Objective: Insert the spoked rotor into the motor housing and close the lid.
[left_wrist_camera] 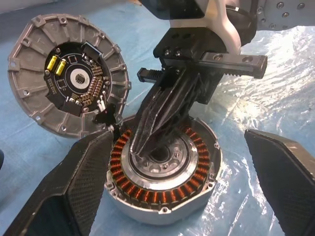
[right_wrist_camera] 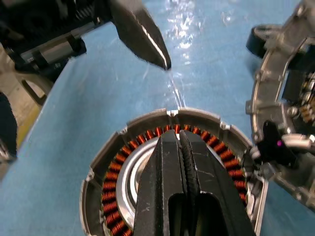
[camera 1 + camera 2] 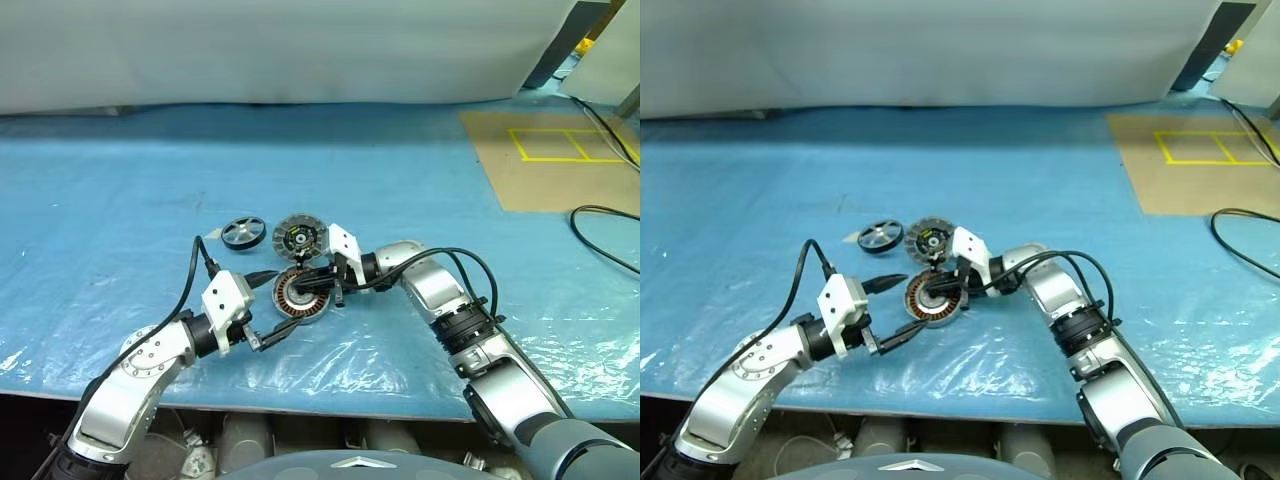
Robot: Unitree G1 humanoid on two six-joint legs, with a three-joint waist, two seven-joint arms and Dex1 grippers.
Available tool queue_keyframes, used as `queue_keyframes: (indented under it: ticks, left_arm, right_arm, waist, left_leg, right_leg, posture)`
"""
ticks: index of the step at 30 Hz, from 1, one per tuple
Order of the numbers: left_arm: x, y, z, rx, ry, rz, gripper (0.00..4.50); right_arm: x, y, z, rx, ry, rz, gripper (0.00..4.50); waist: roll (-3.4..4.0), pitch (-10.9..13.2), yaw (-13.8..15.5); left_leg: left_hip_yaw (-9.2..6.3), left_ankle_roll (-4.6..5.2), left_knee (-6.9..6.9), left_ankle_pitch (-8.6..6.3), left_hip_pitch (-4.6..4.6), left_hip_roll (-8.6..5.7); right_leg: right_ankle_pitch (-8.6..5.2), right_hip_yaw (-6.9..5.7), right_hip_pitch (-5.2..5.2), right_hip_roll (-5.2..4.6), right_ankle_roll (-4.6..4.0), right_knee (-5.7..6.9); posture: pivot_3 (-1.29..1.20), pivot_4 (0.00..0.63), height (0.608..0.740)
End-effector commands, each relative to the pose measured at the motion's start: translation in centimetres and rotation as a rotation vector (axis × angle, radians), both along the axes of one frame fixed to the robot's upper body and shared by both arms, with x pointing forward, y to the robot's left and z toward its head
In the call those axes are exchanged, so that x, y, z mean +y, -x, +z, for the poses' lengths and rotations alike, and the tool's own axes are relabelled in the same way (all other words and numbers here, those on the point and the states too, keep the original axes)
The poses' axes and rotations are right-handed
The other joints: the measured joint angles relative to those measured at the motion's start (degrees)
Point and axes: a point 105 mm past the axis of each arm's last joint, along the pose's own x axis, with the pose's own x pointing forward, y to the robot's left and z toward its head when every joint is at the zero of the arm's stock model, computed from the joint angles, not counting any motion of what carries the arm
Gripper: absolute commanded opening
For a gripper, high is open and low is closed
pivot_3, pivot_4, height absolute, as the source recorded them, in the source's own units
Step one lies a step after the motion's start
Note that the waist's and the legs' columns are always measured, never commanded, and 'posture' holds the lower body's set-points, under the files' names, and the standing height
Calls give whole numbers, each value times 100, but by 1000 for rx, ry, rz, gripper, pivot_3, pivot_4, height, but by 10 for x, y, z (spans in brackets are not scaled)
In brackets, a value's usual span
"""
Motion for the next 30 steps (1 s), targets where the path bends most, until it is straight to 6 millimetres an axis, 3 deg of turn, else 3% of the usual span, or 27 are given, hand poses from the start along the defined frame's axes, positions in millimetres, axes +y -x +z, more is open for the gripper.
queue_keyframes:
  ticks: [1, 5, 12, 14, 19, 27, 30]
  left_arm:
    - [-5, 4, 11, -35, 16, -23, 4500]
    - [-5, 3, 10, -33, 16, -20, 4500]
    - [-7, 6, 10, -32, 19, -20, 4500]
    - [-6, 6, 10, -31, 21, -17, 4500]
    - [-4, 6, 11, -28, 20, -12, 4500]
    - [-4, 1, 10, -29, 26, -12, 4500]
    - [-5, 2, 8, -25, 27, -13, 4500]
  right_arm:
    - [6, 3, 25, -63, -66, 45, 35]
    - [6, 3, 21, -60, -51, 43, 35]
    - [-6, -3, -38, -11, 160, -49, 35]
    - [-9, 1, -43, -32, 189, -26, 35]
    - [-5, -2, -32, -57, 152, -33, 35]
    - [16, -2, 33, 33, -137, -9, 35]
    - [16, 3, 28, 19, -89, 23, 35]
  waist:
    - [0, 0, 0]
    - [0, 0, 4]
    - [1, 0, 2]
    - [1, -1, 3]
    - [1, -1, 4]
    - [2, 1, 0]
    - [2, 0, 4]
  left_leg:
    - [0, 0, -1, 0, 0, -1]
    - [0, 0, -3, 0, -2, -1]
    - [0, -1, 0, 0, 2, -1]
    - [1, -1, -2, 0, 10, 0]
    - [1, 0, -1, -1, 23, -2]
    - [0, 0, 0, 0, 11, -1]
    - [-1, -1, -2, 0, 2, -1]
  right_leg:
    - [0, 0, 0, 0, 0, 0]
    - [0, -1, -1, 0, 0, -1]
    - [0, -1, 2, -1, 0, 0]
    - [0, 0, 9, -1, 0, -1]
    - [-1, 0, 23, -2, 0, -2]
    - [0, 0, 11, -1, 0, 0]
    - [0, -1, 3, 0, 0, -1]
  posture:
    - [0, 150, 740]
    - [0, 150, 740]
    - [0, 150, 740]
    - [0, 150, 740]
    - [0, 150, 740]
    - [0, 150, 740]
    - [0, 150, 740]
